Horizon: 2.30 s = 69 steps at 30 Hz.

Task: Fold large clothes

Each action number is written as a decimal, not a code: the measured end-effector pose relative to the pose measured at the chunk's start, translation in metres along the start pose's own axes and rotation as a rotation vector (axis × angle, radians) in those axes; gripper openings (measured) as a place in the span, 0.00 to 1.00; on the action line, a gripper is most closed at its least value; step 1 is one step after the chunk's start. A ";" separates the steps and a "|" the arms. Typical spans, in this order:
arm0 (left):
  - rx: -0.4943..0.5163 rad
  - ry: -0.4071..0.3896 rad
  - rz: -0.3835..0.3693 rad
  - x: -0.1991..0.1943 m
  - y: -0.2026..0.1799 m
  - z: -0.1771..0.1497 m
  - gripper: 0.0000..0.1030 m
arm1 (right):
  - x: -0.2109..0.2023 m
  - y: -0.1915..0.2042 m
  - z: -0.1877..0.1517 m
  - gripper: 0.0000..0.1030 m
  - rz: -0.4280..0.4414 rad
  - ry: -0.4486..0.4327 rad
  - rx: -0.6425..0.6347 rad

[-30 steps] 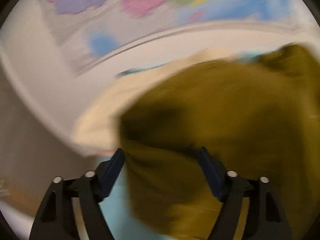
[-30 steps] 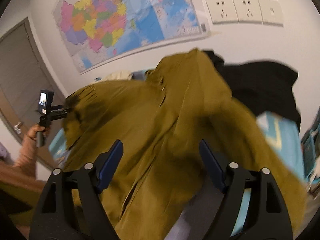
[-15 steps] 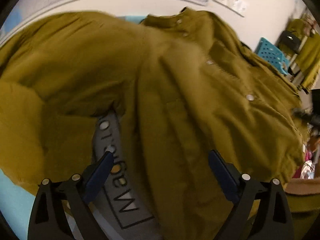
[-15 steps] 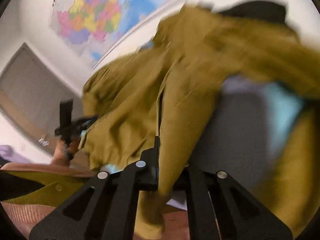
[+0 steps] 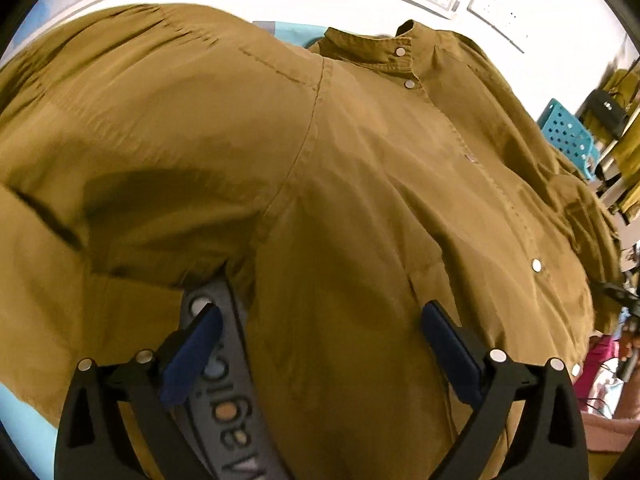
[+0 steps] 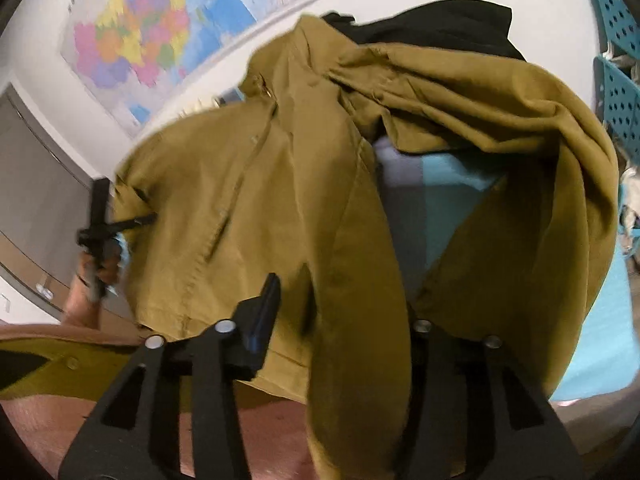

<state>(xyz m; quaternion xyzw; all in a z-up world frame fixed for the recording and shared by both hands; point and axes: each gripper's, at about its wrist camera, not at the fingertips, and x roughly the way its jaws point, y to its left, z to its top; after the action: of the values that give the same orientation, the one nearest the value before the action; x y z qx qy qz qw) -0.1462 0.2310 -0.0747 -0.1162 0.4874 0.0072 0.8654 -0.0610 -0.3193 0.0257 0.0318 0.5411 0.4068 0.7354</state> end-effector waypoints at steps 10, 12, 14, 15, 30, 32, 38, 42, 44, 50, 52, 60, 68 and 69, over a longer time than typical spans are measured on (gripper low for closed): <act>-0.095 -0.130 0.085 -0.043 0.023 0.012 0.08 | -0.045 0.026 0.007 0.11 0.048 -0.089 -0.112; -0.030 -0.105 0.136 -0.040 0.016 0.008 0.17 | -0.046 0.013 0.006 0.19 -0.009 -0.052 -0.090; 0.044 -0.065 0.243 -0.032 0.000 0.004 0.41 | -0.063 0.002 0.009 0.30 -0.069 -0.114 -0.064; 0.080 -0.057 0.267 -0.032 -0.007 0.003 0.50 | -0.081 -0.004 0.012 0.41 -0.063 -0.189 -0.054; 0.443 -0.144 -0.022 -0.029 -0.136 0.006 0.78 | -0.069 -0.067 0.082 0.09 -0.218 -0.183 -0.012; 0.456 -0.118 -0.026 -0.016 -0.147 0.008 0.78 | -0.118 -0.071 0.109 0.08 -0.225 -0.308 0.024; 0.470 -0.092 -0.065 0.005 -0.161 0.023 0.79 | -0.193 -0.084 0.173 0.08 -0.287 -0.434 0.123; 0.476 -0.069 -0.094 0.018 -0.170 0.031 0.79 | -0.158 -0.087 0.184 0.08 -0.254 -0.292 0.143; 0.476 -0.057 -0.106 0.024 -0.175 0.036 0.79 | -0.147 -0.076 0.181 0.08 -0.189 -0.265 0.131; 0.448 -0.063 -0.171 0.022 -0.174 0.053 0.84 | -0.136 -0.007 0.178 0.09 -0.028 -0.222 0.022; 0.445 -0.076 -0.186 0.018 -0.171 0.058 0.84 | -0.138 0.018 0.176 0.09 0.026 -0.219 -0.019; 0.385 -0.134 -0.385 -0.009 -0.159 0.068 0.84 | -0.054 0.123 0.164 0.11 0.273 -0.078 -0.142; 0.273 -0.134 -0.481 -0.025 -0.117 0.059 0.85 | 0.102 0.135 0.137 0.36 0.326 0.227 -0.112; 0.273 -0.127 -0.468 -0.026 -0.113 0.055 0.85 | 0.106 0.135 0.138 0.51 0.304 0.240 -0.126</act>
<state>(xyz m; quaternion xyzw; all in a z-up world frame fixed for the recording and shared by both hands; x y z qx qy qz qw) -0.0990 0.1350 -0.0034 -0.1071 0.3884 -0.2513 0.8801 -0.0152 -0.1079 0.0665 0.0182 0.5873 0.5472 0.5961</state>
